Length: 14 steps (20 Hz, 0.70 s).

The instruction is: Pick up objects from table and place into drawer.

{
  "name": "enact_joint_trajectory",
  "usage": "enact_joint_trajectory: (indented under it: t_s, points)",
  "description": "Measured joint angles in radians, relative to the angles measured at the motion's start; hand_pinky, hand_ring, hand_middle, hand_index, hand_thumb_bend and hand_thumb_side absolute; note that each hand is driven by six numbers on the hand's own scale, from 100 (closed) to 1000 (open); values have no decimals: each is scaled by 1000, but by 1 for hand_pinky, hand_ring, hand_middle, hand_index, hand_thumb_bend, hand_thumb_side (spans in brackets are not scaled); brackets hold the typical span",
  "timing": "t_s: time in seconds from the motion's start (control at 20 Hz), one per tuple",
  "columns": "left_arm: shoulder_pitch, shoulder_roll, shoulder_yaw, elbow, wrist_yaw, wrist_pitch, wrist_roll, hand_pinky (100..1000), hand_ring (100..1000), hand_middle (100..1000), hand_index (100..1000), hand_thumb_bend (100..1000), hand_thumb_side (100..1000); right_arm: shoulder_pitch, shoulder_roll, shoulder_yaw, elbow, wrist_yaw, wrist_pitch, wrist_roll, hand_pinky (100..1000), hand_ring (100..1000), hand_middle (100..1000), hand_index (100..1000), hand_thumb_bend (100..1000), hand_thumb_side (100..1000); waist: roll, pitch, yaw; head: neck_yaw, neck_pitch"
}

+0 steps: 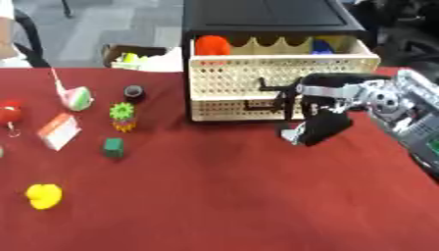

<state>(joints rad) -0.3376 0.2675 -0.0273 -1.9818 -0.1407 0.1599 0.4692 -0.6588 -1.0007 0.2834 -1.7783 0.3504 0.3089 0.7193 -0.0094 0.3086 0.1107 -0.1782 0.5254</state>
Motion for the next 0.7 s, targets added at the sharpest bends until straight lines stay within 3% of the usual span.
enact_joint_trajectory:
  t_s: [0.3,0.7]
  points:
    - [2,-6,0,0,0,-1,-2,387,552,584,770,100,861,-33,27,3,69,3,-10,-3,244,450,656,848,100,434,0,2,4,0,-4]
    - [2,-6,0,0,1,-2,-2,388,553,585,770,100,863,18,18,-15,74,0,-18,-34,240,447,655,846,100,432,-4,9,7,0,-9]
